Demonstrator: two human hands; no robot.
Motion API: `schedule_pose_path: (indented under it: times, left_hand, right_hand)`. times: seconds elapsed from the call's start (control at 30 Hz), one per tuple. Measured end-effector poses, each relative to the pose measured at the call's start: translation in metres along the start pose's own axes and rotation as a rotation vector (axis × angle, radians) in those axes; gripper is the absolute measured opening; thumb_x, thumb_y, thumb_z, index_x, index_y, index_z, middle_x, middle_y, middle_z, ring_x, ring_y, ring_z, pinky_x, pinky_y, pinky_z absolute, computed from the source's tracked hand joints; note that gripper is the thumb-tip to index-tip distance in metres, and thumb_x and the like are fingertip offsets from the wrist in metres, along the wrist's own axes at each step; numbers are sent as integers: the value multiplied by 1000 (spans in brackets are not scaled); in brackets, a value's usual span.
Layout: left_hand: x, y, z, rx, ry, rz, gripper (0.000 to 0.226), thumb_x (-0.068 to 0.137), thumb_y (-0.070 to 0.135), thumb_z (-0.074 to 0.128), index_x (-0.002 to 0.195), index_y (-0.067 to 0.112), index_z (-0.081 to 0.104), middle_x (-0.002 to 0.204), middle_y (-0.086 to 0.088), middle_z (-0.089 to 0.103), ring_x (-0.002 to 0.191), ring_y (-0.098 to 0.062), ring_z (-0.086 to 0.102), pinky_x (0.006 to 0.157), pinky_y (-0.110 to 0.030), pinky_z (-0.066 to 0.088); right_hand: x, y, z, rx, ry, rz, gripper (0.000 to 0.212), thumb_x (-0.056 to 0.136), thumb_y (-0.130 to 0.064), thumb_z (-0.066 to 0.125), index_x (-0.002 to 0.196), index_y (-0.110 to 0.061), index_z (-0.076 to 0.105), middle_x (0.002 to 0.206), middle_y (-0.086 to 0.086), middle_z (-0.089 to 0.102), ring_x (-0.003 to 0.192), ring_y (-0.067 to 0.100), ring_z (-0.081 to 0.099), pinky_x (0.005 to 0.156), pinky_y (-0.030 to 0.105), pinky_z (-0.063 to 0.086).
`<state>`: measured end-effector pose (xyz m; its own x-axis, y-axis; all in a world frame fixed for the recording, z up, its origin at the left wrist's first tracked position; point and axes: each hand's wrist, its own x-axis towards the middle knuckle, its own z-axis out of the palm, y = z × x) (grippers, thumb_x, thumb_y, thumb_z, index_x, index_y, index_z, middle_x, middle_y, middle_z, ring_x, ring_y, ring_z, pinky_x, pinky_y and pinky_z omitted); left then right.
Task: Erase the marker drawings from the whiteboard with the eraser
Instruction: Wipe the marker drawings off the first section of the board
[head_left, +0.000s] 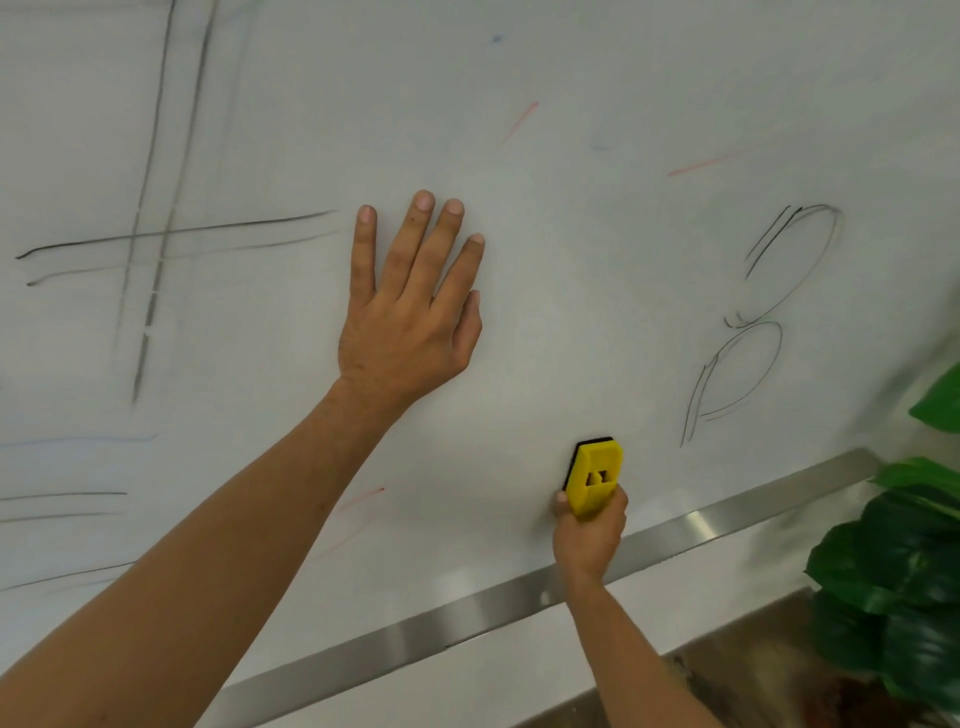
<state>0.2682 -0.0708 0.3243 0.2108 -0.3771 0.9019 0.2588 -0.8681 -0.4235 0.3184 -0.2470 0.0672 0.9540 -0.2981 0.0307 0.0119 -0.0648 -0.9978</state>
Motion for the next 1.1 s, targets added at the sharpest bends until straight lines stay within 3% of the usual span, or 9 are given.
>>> schedule_pose_path:
  times: [0.1, 0.2, 0.33, 0.43, 0.67, 0.77, 0.93, 1.03, 1.1]
  left_hand:
    - [0, 0, -1, 0, 10, 3, 40, 92, 25, 59, 128, 7, 64, 142, -17, 53, 135, -37, 46, 111, -64, 30]
    - [-1, -1, 0, -2, 14, 4, 40, 92, 25, 58, 128, 8, 64, 143, -17, 52, 136, -37, 46, 112, -64, 29]
    - [-2, -3, 1, -14, 19, 10, 41, 92, 26, 58, 129, 8, 62, 144, -16, 52, 137, -36, 45, 113, -62, 28]
    - [-2, -2, 2, -6, 14, 11, 41, 93, 27, 58, 129, 8, 62, 144, -16, 51, 137, -35, 44, 113, -62, 28]
    - [-1, -1, -1, 13, 12, 9, 41, 92, 26, 59, 128, 7, 64, 143, -17, 52, 136, -36, 45, 112, -64, 29]
    - [-2, 0, -1, 20, 15, 15, 40, 92, 26, 60, 127, 7, 64, 143, -17, 52, 136, -36, 45, 111, -64, 30]
    - [0, 1, -1, 21, 37, 14, 39, 91, 26, 61, 126, 8, 65, 143, -17, 52, 136, -36, 45, 111, -64, 31]
    - [0, 0, -2, 11, 43, 19, 39, 91, 26, 61, 125, 8, 65, 142, -17, 53, 136, -36, 45, 112, -64, 30]
    - [1, 0, -3, 6, 41, 8, 39, 91, 26, 61, 125, 8, 65, 142, -17, 53, 137, -35, 44, 113, -63, 28]
  right_hand:
    - [-36, 0, 18, -21, -63, -105, 60, 78, -2, 79, 131, -5, 52, 120, 17, 54, 112, 38, 54, 96, 45, 47]
    - [-79, 5, 35, -108, -161, -289, 62, 74, -3, 84, 128, -8, 56, 119, 9, 55, 113, 28, 52, 89, 34, 45]
    - [-84, 9, 35, -157, -213, -390, 61, 80, -22, 82, 134, -17, 54, 125, 3, 52, 116, 18, 47, 80, 27, 46]
    - [-48, 5, 23, -33, -88, -276, 64, 85, -22, 78, 140, -10, 48, 132, 14, 50, 123, 32, 49, 95, 43, 48]
    - [63, -33, -24, -11, 90, -147, 81, 94, -33, 66, 158, -26, 18, 138, 16, 44, 129, 36, 45, 105, 44, 39]
    - [84, -65, -26, 5, 143, -145, 81, 95, -32, 65, 159, -24, 16, 137, 16, 45, 129, 35, 45, 108, 47, 41]
    - [20, -72, -3, -96, -24, -569, 71, 94, -45, 59, 155, -33, 24, 132, 9, 44, 122, 26, 44, 97, 31, 42]
    - [-5, -46, 0, -300, -156, -901, 72, 92, -35, 62, 154, -37, 24, 129, 5, 46, 120, 23, 44, 81, 31, 54]
    - [4, -39, -3, -336, -149, -966, 78, 88, -27, 67, 154, -35, 25, 125, 7, 49, 117, 24, 45, 76, 36, 57]
